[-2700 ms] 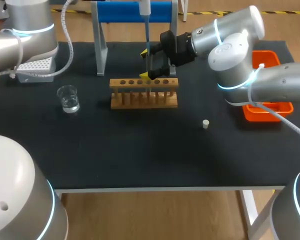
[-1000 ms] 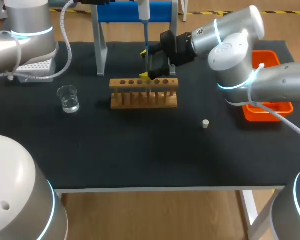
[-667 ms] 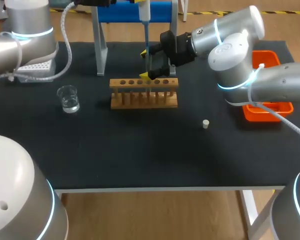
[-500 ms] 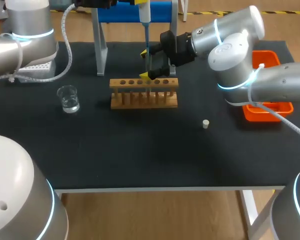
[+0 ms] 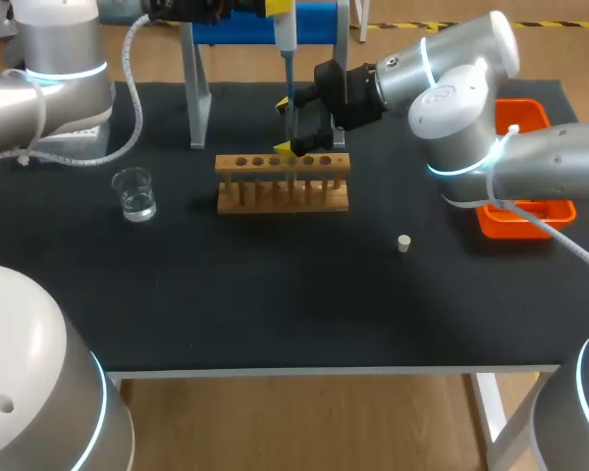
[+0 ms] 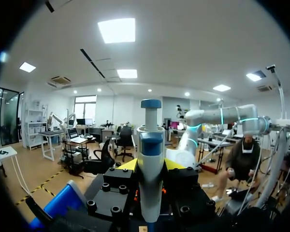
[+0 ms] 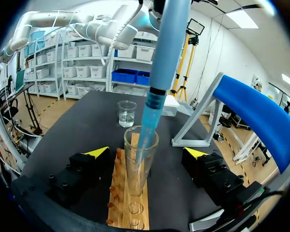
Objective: Invert the test tube, pick up the pipette, mount the tip to pipette, aspirate from beaker and dispense into the tube, eject the tip, return the pipette, and cap with the stopper.
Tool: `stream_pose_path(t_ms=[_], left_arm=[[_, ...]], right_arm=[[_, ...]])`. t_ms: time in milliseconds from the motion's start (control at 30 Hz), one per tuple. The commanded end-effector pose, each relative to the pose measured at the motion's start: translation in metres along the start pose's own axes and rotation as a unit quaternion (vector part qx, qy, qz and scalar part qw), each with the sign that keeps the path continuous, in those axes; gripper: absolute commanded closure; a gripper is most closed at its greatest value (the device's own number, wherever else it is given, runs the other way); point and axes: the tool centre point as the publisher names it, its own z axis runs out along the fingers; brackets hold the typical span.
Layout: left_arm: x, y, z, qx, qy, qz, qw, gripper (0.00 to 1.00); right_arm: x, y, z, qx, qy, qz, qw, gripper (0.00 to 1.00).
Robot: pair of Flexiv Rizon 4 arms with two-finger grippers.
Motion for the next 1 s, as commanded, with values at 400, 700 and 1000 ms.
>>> stream_pose_path(t_ms=[400, 700, 1000], left_arm=[[-0.003, 0.010, -0.001, -0.002, 0.003, 0.007, 1.000, 1.00], [-0.001, 0.015, -0.002, -0.003, 0.001, 0.007, 1.000, 1.00], [0.000, 0.017, -0.001, -0.005, 0.002, 0.017, 1.000, 1.00]], right_arm=[[-0.001, 0.000, -0.001, 0.001, 0.002, 0.000, 1.000, 0.00], [-0.001, 0.000, -0.001, 0.001, 0.002, 0.000, 1.000, 0.00], [-0.001, 0.000, -0.001, 0.001, 0.002, 0.000, 1.000, 0.00]])
